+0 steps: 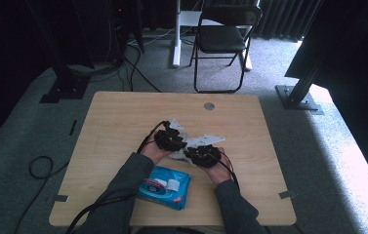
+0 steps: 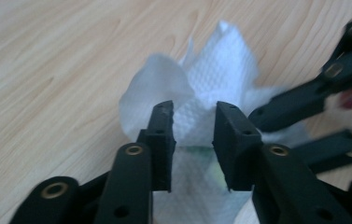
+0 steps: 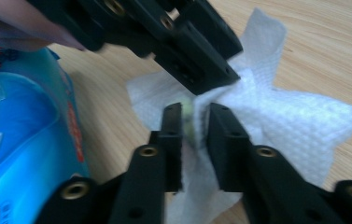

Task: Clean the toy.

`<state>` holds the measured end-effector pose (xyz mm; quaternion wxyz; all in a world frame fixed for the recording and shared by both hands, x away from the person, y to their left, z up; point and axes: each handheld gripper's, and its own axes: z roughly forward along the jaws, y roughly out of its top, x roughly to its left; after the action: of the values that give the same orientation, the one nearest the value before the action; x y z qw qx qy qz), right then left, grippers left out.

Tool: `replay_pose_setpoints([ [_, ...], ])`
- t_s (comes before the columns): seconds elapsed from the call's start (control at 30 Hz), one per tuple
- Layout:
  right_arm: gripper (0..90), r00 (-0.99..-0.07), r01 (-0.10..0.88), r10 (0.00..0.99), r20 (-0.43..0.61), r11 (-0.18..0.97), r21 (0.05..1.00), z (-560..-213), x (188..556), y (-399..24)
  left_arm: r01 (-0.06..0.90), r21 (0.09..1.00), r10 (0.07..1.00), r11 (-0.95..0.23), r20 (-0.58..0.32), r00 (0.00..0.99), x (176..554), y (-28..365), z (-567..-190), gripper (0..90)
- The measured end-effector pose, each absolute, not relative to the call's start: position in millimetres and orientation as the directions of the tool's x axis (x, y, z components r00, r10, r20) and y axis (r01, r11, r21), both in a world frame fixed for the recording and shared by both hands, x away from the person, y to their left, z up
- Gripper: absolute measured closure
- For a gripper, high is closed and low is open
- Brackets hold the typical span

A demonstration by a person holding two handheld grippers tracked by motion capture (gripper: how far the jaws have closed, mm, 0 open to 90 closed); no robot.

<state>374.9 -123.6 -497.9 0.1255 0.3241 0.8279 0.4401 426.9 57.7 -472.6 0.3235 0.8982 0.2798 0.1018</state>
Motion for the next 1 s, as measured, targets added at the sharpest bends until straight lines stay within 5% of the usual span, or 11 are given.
replay_pose_setpoints([
  [0.3, 61.1, -0.731, 0.407, 0.680, 0.062, 0.361, 0.839, -493, 370, -140, 0.433, 0.628, 0.566, -0.647, 0.015, 0.824, 427, 58, -473, 77.1],
  [0.43, 78.0, -0.647, 0.453, 0.757, 0.087, 0.290, 0.843, -494, 374, -160, 0.431, 0.625, 0.565, -0.650, 0.018, 0.825, 427, 57, -472, 77.1],
  [0.53, 82.3, -0.597, 0.489, 0.797, 0.090, 0.272, 0.829, -498, 377, -166, 0.431, 0.624, 0.565, -0.652, 0.020, 0.825, 427, 57, -472, 77.1],
  [1.0, 75.7, -0.602, 0.536, 0.787, 0.139, 0.268, 0.801, -508, 384, -154, 0.430, 0.619, 0.561, -0.657, 0.021, 0.828, 427, 57, -472, 77.1],
])
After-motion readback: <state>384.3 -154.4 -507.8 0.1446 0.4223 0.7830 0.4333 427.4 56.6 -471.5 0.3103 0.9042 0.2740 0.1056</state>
